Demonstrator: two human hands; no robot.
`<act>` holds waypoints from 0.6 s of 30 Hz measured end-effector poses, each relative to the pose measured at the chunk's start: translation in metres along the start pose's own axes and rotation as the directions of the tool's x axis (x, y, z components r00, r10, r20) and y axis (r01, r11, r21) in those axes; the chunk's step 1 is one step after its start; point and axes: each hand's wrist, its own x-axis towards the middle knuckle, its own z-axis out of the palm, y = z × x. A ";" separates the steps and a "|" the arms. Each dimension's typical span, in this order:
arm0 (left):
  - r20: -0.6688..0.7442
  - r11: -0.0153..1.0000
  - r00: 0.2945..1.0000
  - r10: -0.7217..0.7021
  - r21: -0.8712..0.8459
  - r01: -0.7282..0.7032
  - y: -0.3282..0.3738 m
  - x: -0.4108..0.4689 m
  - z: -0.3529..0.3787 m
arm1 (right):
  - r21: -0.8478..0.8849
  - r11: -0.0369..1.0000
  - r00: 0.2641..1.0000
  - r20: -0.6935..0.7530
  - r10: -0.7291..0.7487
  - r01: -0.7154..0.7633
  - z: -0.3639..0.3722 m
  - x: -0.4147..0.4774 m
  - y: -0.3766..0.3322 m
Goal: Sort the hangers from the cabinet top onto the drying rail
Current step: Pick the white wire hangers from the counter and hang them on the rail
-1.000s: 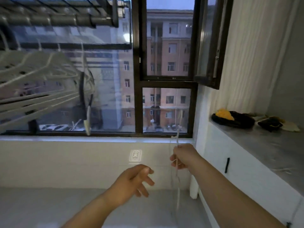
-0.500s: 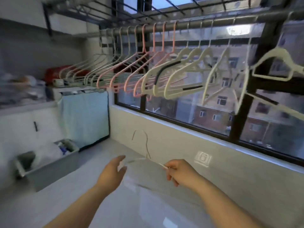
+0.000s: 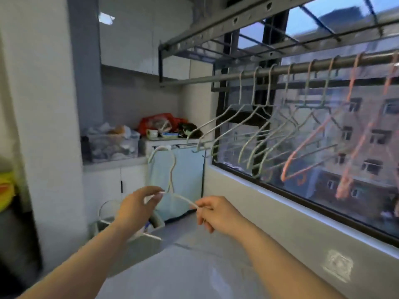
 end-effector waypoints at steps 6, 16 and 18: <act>-0.056 0.985 0.983 0.172 0.044 -0.170 -0.024 0.095 -0.032 | 0.039 0.998 0.996 -0.077 -0.041 0.044 0.005 0.078 -0.044; 0.101 0.879 0.889 0.447 -0.234 -0.415 -0.047 0.248 -0.022 | -0.229 0.973 0.963 -0.267 -0.044 -0.019 0.026 0.159 -0.083; 0.147 0.842 0.851 0.504 -0.305 -0.445 -0.045 0.274 -0.016 | -0.265 0.962 0.928 -0.372 -0.032 -0.073 0.028 0.173 -0.096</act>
